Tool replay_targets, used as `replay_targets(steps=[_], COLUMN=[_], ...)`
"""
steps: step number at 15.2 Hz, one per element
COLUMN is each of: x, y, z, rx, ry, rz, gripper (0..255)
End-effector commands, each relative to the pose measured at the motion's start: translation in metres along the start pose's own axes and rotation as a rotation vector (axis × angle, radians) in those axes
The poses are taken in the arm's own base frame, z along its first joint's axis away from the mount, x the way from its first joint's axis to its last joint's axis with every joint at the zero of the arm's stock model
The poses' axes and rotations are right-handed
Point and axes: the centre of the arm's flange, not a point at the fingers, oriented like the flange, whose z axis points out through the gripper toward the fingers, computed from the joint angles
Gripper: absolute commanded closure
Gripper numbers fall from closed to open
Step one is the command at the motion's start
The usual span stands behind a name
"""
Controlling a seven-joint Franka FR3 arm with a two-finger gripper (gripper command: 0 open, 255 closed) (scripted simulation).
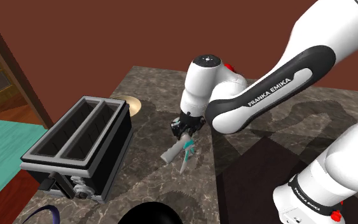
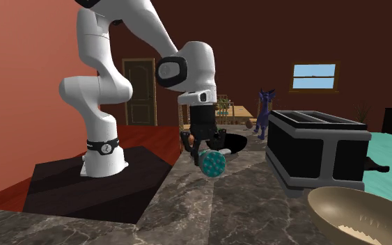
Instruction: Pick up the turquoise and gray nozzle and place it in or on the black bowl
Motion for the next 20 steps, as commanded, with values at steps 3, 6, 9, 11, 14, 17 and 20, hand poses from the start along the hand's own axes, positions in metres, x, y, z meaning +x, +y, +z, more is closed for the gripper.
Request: replay_targets(steps=[3, 6, 9, 11, 14, 17, 20], x=[0.003, 0.005, 0.008, 0.01, 0.0, -0.032, -0.063], y=[0.001, 0.0, 0.0, 0.0, -0.008, -0.031, -0.054], z=[-0.02, -0.036, -0.051, -0.062, -0.071, -0.076, -0.082], rx=[0.001, 0.001, 0.001, 0.001, 0.001, 0.001, 0.001], ry=[0.0, 0.0, 0.0, 0.0, 0.0, 0.0, 0.0], rz=[0.0, 0.0, 0.0, 0.0, 0.0, 0.0, 0.0], gripper=[255, 255, 255, 255, 255, 255, 255])
